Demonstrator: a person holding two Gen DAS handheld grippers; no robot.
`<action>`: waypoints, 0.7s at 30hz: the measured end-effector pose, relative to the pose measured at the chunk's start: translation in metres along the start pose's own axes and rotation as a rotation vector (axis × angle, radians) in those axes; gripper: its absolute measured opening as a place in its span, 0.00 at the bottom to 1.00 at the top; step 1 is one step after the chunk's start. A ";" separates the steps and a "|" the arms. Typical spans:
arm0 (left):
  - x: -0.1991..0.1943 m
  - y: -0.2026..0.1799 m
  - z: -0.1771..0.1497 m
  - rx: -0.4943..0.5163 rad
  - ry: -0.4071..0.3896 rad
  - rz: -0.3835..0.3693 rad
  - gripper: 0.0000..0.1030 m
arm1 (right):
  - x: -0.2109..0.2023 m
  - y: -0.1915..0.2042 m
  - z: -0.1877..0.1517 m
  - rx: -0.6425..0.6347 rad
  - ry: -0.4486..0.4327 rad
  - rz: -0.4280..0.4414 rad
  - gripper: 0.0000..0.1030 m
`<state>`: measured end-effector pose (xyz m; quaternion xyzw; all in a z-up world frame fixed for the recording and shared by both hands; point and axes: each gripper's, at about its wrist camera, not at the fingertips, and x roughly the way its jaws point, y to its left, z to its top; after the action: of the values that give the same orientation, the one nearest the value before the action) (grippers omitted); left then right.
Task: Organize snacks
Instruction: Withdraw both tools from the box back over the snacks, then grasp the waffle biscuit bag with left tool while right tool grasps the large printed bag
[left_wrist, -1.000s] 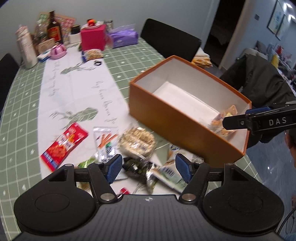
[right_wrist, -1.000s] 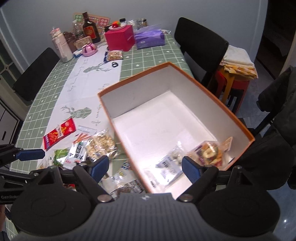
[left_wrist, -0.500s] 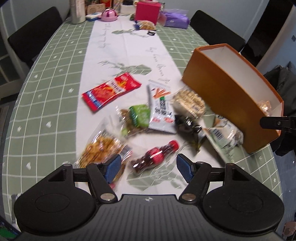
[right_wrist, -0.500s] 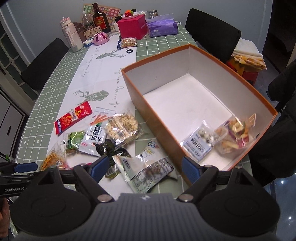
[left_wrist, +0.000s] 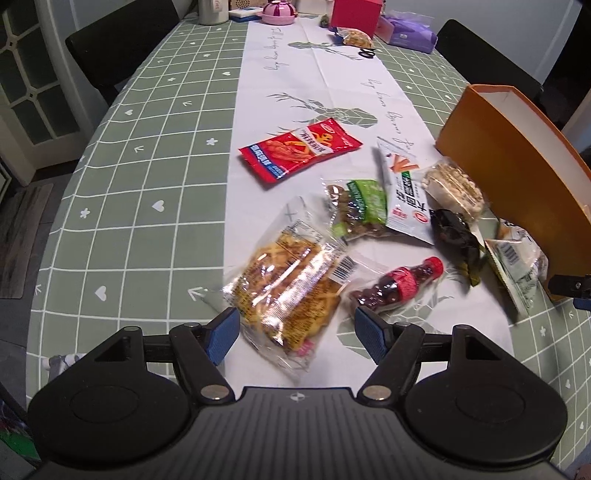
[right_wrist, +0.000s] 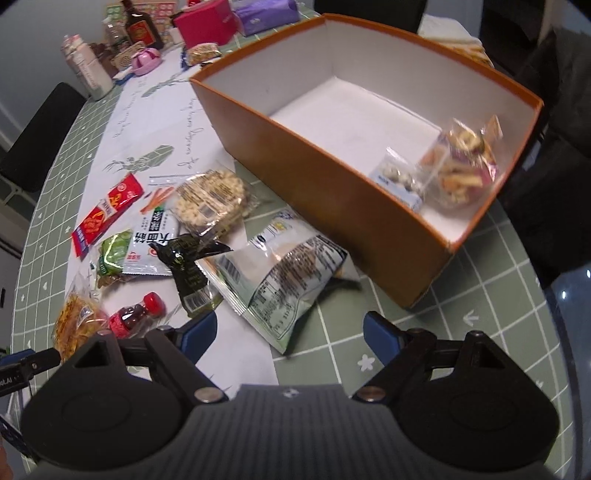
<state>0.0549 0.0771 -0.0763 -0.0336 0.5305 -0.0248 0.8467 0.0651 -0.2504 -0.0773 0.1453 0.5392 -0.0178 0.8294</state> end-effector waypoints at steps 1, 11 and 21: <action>0.001 0.002 0.001 0.000 -0.002 -0.003 0.83 | 0.002 -0.001 0.000 0.019 0.001 -0.001 0.85; 0.024 0.005 0.017 0.052 -0.018 -0.063 0.87 | 0.020 -0.010 0.010 0.262 0.005 0.013 0.91; 0.044 0.006 0.025 0.148 0.000 -0.046 0.87 | 0.042 0.002 0.015 0.480 -0.018 -0.018 0.91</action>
<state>0.0968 0.0803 -0.1054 0.0167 0.5264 -0.0832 0.8460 0.0964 -0.2475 -0.1092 0.3331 0.5132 -0.1542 0.7758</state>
